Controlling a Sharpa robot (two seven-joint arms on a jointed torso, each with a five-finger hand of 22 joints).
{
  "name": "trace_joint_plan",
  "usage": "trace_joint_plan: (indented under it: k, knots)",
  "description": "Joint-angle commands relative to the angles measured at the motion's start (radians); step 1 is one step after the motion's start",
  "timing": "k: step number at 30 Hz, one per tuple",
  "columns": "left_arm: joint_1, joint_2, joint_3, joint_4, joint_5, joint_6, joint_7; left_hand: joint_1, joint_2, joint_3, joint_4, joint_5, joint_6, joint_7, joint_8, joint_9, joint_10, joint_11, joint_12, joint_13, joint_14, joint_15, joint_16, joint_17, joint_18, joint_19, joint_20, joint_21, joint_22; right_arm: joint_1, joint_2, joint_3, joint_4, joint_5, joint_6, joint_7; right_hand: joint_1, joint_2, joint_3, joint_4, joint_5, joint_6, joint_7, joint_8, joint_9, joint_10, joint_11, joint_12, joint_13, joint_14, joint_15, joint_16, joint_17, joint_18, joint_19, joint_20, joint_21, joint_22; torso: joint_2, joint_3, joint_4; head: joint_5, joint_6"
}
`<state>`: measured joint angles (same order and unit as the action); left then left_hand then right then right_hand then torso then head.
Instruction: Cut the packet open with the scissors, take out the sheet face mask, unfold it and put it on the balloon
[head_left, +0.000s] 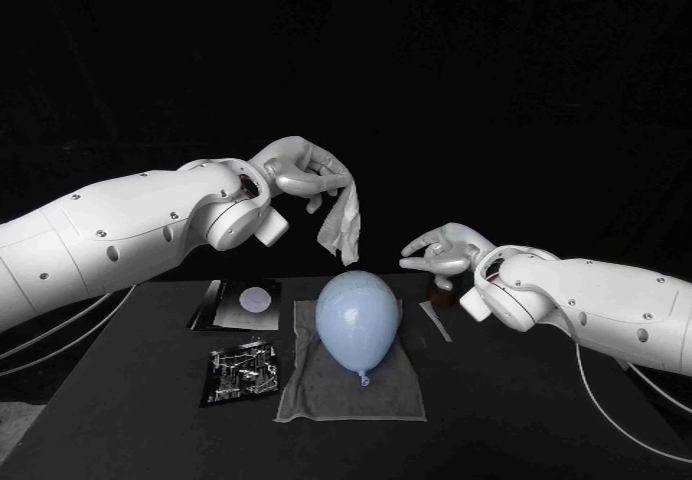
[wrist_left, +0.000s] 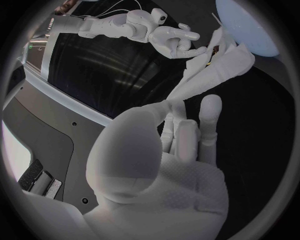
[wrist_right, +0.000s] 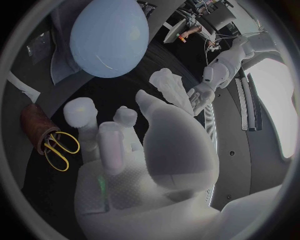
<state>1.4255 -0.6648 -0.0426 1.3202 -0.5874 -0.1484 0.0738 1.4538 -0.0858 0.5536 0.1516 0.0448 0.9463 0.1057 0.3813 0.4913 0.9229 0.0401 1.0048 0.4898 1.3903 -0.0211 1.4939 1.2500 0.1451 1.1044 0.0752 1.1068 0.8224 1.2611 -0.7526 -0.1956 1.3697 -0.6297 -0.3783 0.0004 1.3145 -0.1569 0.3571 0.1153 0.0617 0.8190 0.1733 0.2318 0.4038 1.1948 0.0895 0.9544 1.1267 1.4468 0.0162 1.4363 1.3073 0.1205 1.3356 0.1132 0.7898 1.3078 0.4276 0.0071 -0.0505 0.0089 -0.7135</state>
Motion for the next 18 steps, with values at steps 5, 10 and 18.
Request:
trace_joint_plan:
  k: [5, 10, 18]
  knots:
    - [0.002, 0.005, 0.001, 0.002, 0.028, 0.003, -0.017, -0.001, 0.007, 0.015, -0.009, 0.004, 0.004, -0.002, 0.006, 0.179, 0.001, -0.004, 0.006, 0.001, 0.01, 0.0, 0.006, 0.006, 0.007, 0.008, 0.001, 0.005, 0.003, -0.034, -0.004, 0.001, 0.013, 0.052, -0.006, 0.034, 0.02, -0.009, -0.003, -0.013, 0.002, 0.005, 0.001, -0.01, -0.004, -0.009, -0.001, 0.006, -0.005, -0.007, 0.002, 0.004, 0.077, 0.012, 0.002, 0.004, 0.0, 0.043, -0.001, 0.0001, -0.0005, -0.001, 0.001]
    - [0.002, 0.004, 0.001, 0.003, 0.032, -0.001, -0.023, -0.001, 0.007, 0.016, -0.009, 0.003, 0.004, -0.002, 0.006, 0.179, 0.001, -0.004, 0.006, 0.001, 0.011, 0.0, 0.006, 0.008, 0.007, 0.008, 0.001, 0.006, 0.004, -0.054, -0.004, 0.001, 0.038, 0.118, -0.068, 0.074, 0.013, -0.017, -0.018, -0.009, -0.002, 0.009, 0.001, -0.009, -0.006, 0.011, 0.0, 0.043, 0.014, 0.007, 0.004, 0.02, 0.096, 0.006, 0.015, 0.005, 0.038, 0.056, 0.0, 0.0002, -0.0003, 0.001, 0.001]
    - [0.002, 0.005, 0.001, 0.002, 0.042, -0.011, -0.032, -0.002, 0.007, 0.017, -0.01, 0.003, 0.004, -0.002, 0.006, 0.18, 0.001, -0.004, 0.006, 0.001, 0.012, 0.0, 0.007, 0.01, 0.006, 0.009, 0.001, 0.008, 0.007, -0.066, 0.018, 0.001, 0.095, 0.224, -0.247, 0.222, 0.02, -0.015, -0.034, -0.009, -0.001, 0.026, -0.003, 0.002, -0.004, 0.026, -0.003, 0.088, 0.031, 0.019, 0.002, 0.038, 0.112, 0.0, 0.032, 0.004, 0.083, 0.074, 0.0, 0.0005, -0.0001, -0.003, 0.0]
